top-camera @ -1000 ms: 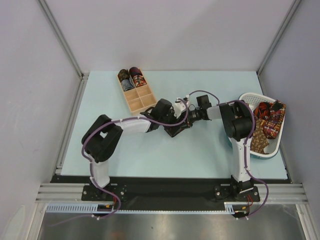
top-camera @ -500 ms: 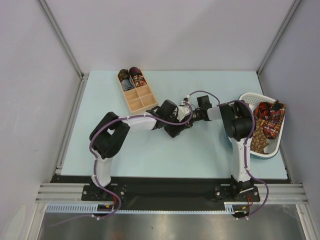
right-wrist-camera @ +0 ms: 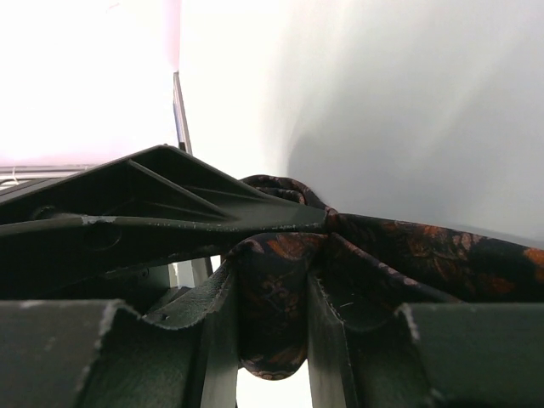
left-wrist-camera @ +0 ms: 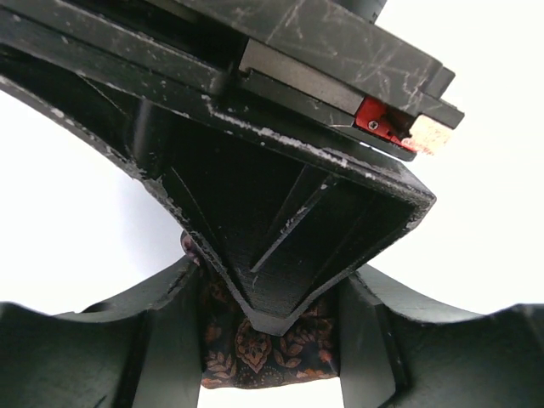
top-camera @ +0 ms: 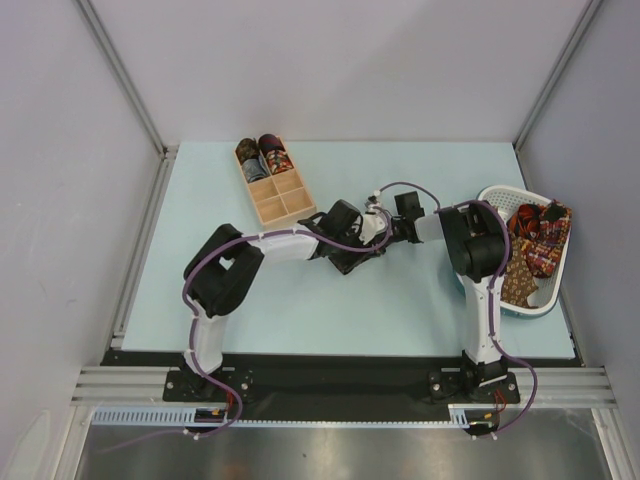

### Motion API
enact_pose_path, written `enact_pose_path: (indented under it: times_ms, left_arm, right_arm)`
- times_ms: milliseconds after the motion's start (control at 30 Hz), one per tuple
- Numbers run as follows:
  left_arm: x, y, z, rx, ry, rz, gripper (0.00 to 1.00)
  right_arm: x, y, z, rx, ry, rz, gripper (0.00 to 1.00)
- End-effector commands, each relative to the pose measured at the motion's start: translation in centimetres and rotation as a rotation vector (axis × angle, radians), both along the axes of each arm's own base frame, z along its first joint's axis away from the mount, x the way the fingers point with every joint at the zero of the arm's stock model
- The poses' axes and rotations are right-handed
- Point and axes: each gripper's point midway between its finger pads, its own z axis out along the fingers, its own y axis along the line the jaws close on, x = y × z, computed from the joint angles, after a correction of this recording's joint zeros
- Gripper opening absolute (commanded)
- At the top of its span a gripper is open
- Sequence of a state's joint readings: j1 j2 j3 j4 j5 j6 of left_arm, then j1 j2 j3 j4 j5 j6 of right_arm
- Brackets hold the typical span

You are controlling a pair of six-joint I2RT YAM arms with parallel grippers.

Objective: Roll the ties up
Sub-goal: Roll the tie

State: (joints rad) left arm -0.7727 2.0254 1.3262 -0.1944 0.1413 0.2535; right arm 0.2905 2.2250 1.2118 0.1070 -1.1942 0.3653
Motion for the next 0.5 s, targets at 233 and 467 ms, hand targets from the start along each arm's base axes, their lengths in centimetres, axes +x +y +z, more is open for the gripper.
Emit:
enact_pose_path:
  times_ms: [233, 467]
  left_arm:
    - [-1.3, 0.3, -0.9, 0.05, 0.051, -0.027, 0.48]
    - [-1.2, 0.4, -1.2, 0.058, 0.059, -0.021, 0.45]
  right_arm:
    - [-0.1, -1.4, -4.0, -0.155, 0.0, -0.098, 0.46]
    - [1.3, -3.0, -2.6, -0.153, -0.048, -0.199, 0.46]
